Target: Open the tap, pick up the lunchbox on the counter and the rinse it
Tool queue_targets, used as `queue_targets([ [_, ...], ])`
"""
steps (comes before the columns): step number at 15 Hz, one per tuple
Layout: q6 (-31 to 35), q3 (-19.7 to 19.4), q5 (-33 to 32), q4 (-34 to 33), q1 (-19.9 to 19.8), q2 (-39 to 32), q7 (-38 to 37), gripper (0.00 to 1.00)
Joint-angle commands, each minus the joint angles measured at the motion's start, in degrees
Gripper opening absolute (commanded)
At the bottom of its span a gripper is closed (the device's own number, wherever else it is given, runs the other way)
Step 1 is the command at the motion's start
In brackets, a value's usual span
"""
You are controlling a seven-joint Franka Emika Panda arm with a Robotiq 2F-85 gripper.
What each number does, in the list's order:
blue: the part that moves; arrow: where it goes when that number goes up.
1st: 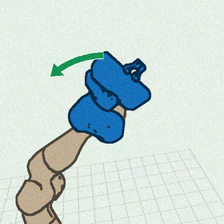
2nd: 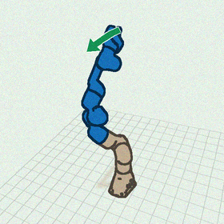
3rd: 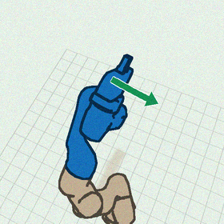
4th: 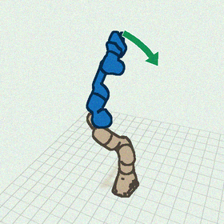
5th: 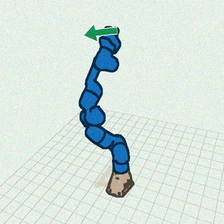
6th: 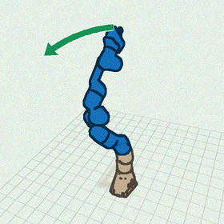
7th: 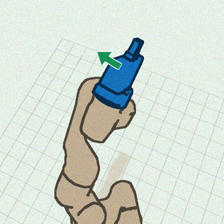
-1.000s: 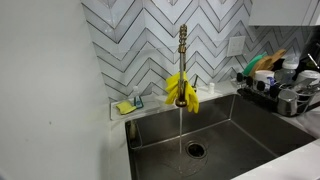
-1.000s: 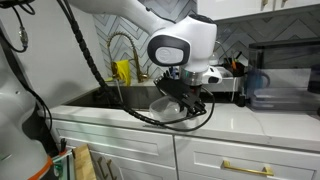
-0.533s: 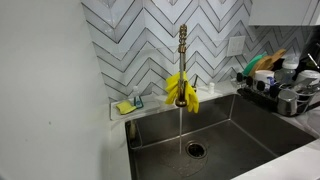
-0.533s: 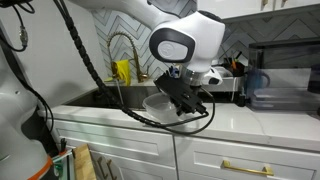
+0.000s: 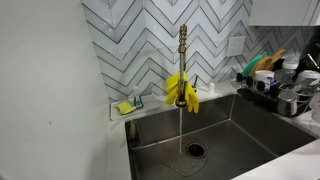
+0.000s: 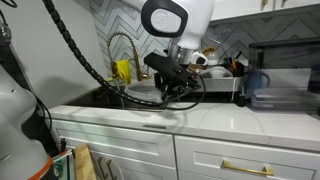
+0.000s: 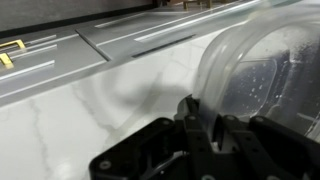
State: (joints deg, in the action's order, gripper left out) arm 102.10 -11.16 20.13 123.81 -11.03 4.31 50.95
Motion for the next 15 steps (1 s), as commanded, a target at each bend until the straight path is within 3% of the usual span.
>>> queue_targets([
  [1,-1.41,2.53,-1.26,3.8,2.96,6.42,-4.44,0.02],
  [8,-0.69,8.57,0.11,7.12,10.04,13.36,-17.71,0.02],
  [10,-1.0,9.24,1.06,7.01,12.04,13.43,-18.25,0.02],
  [11,-1.07,8.21,-0.06,5.06,11.67,11.68,-17.34,0.07],
  [15,-1.08,8.8,0.29,5.53,12.87,12.12,-18.07,0.07],
])
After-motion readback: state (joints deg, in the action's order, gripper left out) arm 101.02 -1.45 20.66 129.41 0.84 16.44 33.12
